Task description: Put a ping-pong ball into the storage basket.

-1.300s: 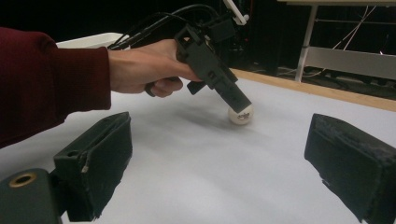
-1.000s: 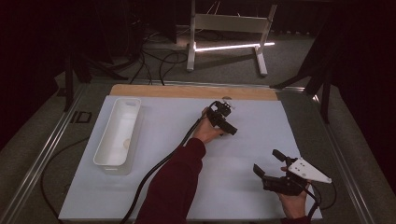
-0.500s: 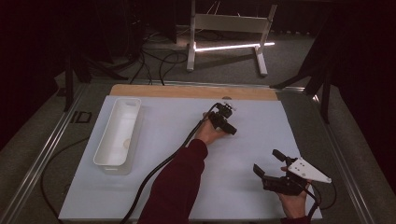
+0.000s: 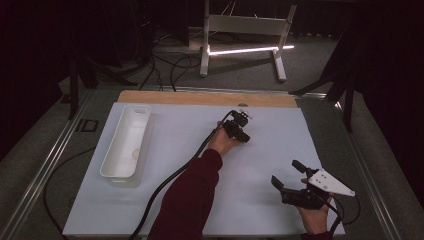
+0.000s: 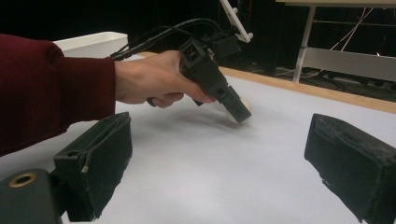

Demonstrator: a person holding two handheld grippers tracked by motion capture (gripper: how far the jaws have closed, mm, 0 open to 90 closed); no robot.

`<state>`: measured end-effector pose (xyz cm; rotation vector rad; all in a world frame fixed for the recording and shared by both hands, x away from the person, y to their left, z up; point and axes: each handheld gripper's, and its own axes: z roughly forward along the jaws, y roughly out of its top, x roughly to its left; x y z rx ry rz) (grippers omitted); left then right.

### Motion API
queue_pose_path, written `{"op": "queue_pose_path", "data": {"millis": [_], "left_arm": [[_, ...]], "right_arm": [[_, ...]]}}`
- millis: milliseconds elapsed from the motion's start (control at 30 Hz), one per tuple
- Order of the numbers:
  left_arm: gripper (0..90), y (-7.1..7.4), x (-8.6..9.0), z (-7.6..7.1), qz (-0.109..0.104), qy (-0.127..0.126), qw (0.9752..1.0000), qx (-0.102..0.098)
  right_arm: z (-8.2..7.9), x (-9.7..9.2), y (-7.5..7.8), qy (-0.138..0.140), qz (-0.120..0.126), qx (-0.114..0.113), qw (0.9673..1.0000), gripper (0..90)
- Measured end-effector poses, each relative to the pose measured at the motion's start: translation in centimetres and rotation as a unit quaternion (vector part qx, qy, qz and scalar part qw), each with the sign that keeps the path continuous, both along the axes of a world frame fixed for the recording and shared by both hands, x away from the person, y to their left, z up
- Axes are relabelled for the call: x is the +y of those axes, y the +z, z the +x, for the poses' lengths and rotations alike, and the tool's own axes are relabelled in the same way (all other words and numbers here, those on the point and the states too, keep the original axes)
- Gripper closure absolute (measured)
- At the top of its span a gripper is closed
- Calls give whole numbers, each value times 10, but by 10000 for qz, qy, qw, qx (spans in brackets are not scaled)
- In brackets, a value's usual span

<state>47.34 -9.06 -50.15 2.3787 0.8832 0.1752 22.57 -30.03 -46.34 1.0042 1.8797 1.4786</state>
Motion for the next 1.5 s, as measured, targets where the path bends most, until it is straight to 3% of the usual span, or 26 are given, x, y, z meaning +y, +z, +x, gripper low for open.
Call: {"op": "queue_pose_path", "data": {"millis": [533,1100,1367,1500], "left_arm": [[517,25,8,-9,10,-88,9997,-239],[517,44,16,-14,-62,-214,9994,-278],[516,52,21,-16,-118,-156,9992,-359],[517,55,23,-16,-36,-160,9992,-357]], "right_arm": [[0,2,0,26,-22,-7,10000,72],[0,5,0,48,-37,5,10000,72],[0,6,-1,60,-45,8,10000,72],[0,5,-1,52,-35,2,10000,72]]}}
